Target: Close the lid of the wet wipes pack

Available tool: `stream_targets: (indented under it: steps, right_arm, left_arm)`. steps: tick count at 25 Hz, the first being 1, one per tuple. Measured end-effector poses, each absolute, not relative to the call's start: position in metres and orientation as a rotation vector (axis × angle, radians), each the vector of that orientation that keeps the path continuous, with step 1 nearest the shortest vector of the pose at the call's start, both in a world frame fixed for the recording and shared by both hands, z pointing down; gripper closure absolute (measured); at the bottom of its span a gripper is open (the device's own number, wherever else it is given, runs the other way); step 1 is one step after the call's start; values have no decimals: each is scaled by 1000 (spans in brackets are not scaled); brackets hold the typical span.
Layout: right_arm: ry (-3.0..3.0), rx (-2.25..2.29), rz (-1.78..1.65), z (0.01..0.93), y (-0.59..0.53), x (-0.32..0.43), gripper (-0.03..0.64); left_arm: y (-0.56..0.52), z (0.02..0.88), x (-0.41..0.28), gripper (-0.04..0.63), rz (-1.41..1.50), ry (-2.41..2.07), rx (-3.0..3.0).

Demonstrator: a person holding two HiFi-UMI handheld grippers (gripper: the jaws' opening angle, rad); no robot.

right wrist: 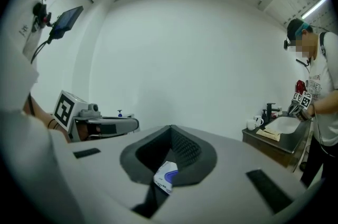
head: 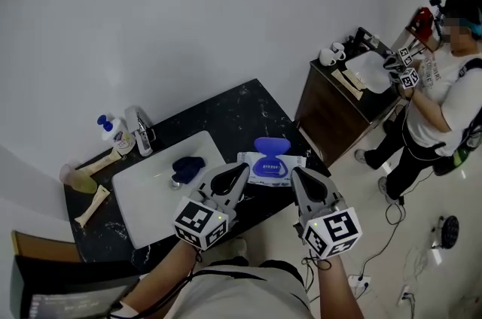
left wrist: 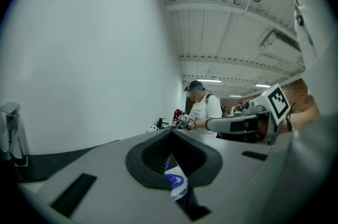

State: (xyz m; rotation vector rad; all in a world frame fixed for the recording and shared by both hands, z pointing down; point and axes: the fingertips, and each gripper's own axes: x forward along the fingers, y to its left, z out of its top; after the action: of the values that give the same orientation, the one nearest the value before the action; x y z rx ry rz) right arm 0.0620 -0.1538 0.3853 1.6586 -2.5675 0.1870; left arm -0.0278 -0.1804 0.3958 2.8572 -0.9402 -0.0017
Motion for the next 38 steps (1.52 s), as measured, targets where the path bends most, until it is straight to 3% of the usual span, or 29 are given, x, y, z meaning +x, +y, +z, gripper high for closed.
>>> stream_targets:
  steps: [10,18,20,26,38]
  right_arm:
    - [-2503,1564,180,417,-198,70,614]
    - [-2444,1237,51,453,-241,72,611]
    - [-2423,1150,-10,459,-253,70,552]
    - [-2330,851,-93,486,-274,58,459]
    - [-2196,611,-14,534,-283,56,448]
  left_arm:
    - [-202,420,-17,598,50,-881,2824]
    - [-205,438,-2,598,103,-907,2775]
    - [-208,446,0,598,123,-913,2762]
    - [-213,461,6,598,164,-929,2731]
    - [-228,455,-13,598,143,-1042,2694]
